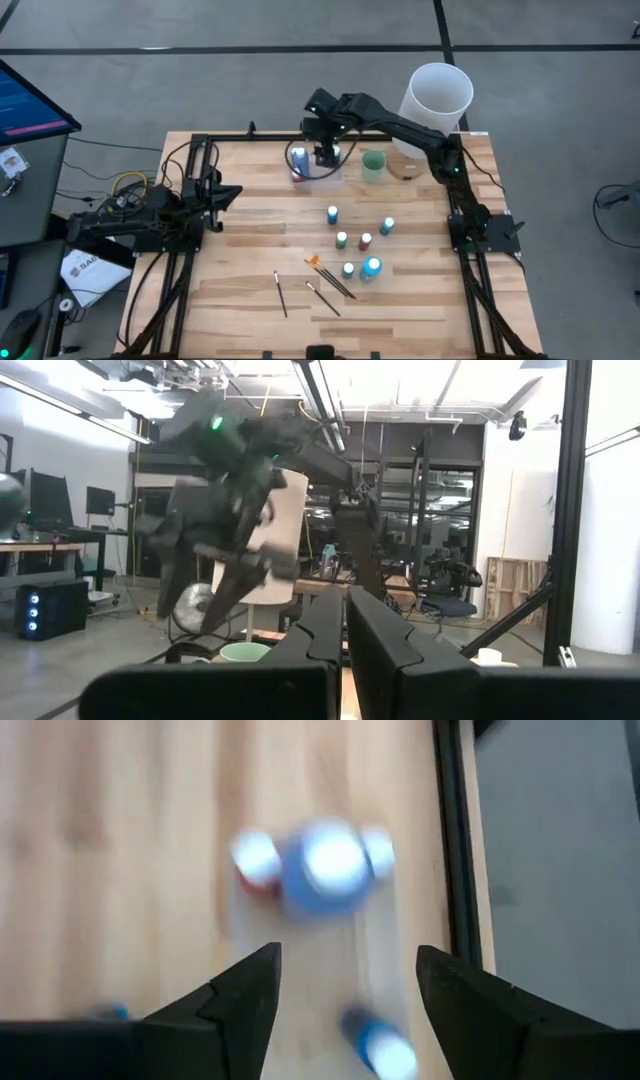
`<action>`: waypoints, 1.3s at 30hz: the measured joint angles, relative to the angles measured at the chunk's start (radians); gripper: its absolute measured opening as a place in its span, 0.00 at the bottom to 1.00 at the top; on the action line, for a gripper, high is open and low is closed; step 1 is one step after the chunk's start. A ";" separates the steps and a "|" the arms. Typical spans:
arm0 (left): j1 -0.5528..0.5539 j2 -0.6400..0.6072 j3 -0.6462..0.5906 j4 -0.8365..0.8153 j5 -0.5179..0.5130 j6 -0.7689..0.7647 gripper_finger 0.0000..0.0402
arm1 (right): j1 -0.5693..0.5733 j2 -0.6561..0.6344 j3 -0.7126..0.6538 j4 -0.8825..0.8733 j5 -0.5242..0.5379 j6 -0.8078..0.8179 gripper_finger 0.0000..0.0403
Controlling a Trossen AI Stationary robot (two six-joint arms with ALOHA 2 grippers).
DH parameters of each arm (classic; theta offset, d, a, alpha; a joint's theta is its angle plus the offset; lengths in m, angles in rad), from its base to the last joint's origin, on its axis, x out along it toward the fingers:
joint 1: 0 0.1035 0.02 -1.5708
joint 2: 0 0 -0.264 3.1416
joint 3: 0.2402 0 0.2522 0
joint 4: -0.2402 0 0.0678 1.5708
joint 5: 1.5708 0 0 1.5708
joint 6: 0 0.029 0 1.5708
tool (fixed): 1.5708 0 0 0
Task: Pick & Place Paint Supplies
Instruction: Adjust the large blue paint bottle into the transparent bin
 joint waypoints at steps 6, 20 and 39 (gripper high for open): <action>0.000 0.000 0.000 0.001 0.000 0.000 0.00 | 0.028 -0.030 -0.003 0.058 -0.024 0.011 0.57; 0.000 0.000 0.000 0.005 -0.001 0.017 0.00 | 0.046 0.062 -0.003 0.194 -0.023 -0.042 0.57; 0.000 0.000 0.000 -0.033 -0.032 0.037 0.00 | 0.025 0.124 -0.003 0.210 -0.053 -0.023 0.57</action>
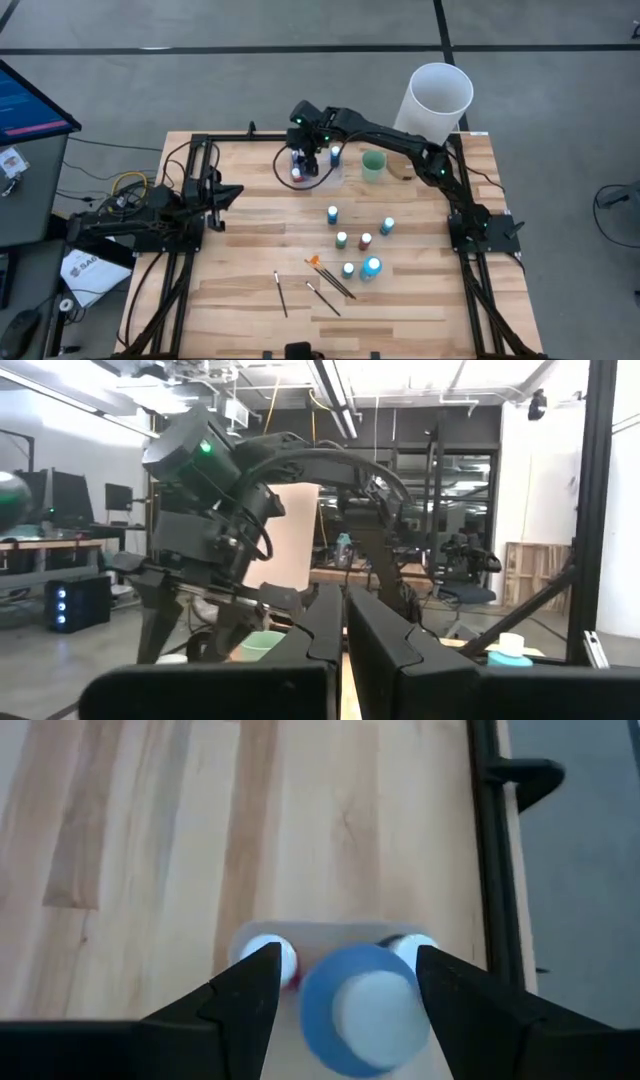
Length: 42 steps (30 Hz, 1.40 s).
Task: Pick & Place Paint Supplies
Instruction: Adjust the large blue paint bottle into the transparent bin
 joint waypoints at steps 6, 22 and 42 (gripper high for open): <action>0.000 0.000 0.000 -0.001 0.000 0.000 0.00 | -0.009 -0.001 0.000 -0.001 0.002 0.005 0.57; 0.000 0.000 0.000 -0.007 0.001 -0.001 0.00 | -0.017 -0.001 0.000 -0.030 0.002 0.008 0.39; 0.000 0.000 0.000 -0.013 0.003 -0.001 0.00 | -0.023 -0.014 0.002 -0.098 0.016 0.012 0.27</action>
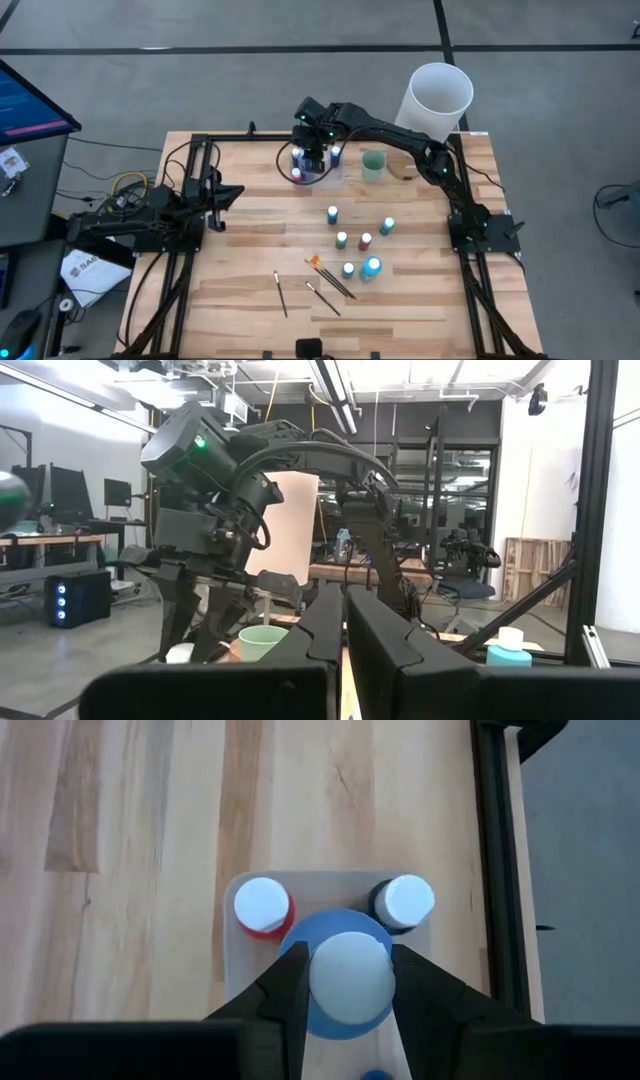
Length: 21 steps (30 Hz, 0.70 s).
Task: Pick & Place Paint Supplies
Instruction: Adjust the large blue paint bottle into the transparent bin
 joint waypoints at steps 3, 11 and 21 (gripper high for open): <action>0.000 0.000 0.000 -0.003 -0.001 0.000 0.00 | -0.011 0.000 0.000 0.002 0.017 0.002 0.27; 0.000 0.000 0.000 -0.013 -0.002 0.000 0.00 | -0.050 0.000 -0.001 0.016 0.025 0.016 0.27; 0.000 0.000 0.000 -0.014 -0.002 0.000 0.00 | -0.065 0.000 -0.002 0.040 0.033 0.016 0.27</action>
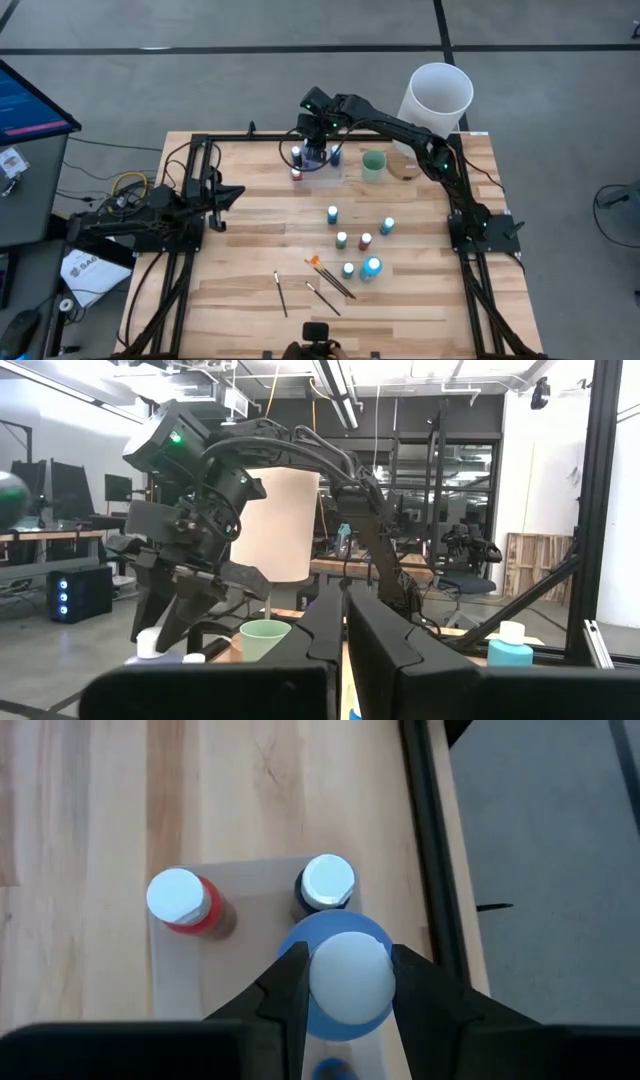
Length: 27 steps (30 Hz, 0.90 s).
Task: Pick & Place Paint Supplies
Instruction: Adjust the large blue paint bottle into the transparent bin
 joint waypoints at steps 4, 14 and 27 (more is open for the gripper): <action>0.000 0.000 0.000 0.000 0.000 0.000 0.00 | 0.000 0.000 0.000 0.008 0.044 -0.001 0.27; 0.000 0.000 0.000 0.000 0.000 0.000 0.00 | 0.002 0.000 0.000 0.011 0.048 -0.017 0.27; 0.000 0.000 0.000 -0.001 0.001 0.000 0.00 | -0.007 0.000 0.000 0.033 0.034 -0.010 0.28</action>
